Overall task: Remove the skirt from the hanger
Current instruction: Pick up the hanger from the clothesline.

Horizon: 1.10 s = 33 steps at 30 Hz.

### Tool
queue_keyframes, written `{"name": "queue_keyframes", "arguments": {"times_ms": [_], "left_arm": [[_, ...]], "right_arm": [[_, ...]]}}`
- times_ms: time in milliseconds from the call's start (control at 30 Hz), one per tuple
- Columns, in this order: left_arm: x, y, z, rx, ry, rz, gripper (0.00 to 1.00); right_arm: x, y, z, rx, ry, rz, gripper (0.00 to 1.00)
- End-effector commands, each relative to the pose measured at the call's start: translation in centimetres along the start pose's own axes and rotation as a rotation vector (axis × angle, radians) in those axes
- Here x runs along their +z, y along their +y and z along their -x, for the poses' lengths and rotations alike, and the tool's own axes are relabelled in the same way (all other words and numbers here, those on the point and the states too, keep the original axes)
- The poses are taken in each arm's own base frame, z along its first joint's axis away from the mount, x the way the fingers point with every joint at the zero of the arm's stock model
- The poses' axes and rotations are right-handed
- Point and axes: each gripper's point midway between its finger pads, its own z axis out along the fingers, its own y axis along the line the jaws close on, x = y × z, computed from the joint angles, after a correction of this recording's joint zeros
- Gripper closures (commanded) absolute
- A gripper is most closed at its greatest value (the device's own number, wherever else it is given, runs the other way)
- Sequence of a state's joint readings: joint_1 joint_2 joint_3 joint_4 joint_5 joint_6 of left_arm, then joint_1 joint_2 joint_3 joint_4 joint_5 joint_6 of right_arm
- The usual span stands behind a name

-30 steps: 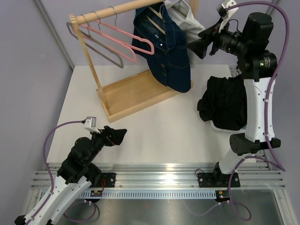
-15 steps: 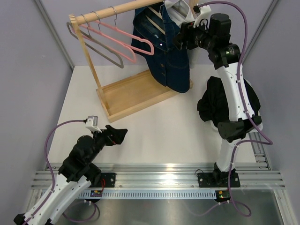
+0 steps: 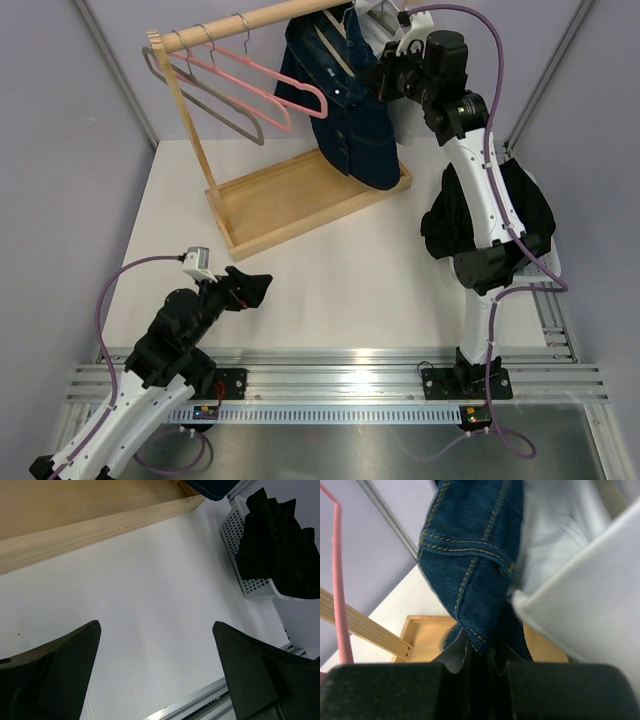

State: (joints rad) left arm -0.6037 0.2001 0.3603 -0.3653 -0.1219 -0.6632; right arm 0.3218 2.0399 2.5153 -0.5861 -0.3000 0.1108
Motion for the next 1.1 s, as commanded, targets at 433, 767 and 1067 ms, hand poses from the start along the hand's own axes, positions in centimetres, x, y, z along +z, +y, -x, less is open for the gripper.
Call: {"name": "queue_keyframes", "arguments": {"times_ms": [433, 767, 1067], "left_arm": [[0.3, -0.9, 1.1, -0.005, -0.039, -0.03, 0.01], [0.4, -1.1, 0.7, -0.004, -0.031, -0.051, 0.01], [0.7, -2.4, 0.5, -0.005, -0.022, -0.12, 0.01]], "right_arm": [[-8.2, 5.8, 13.0, -0.208, -0.377, 0.106, 1.0], [-9.8, 6.6, 11.4, -0.219, -0.325, 0.135, 1.0], [-12.1, 5.6, 5.4, -0.265, -0.185, 0.099, 1.0]]}}
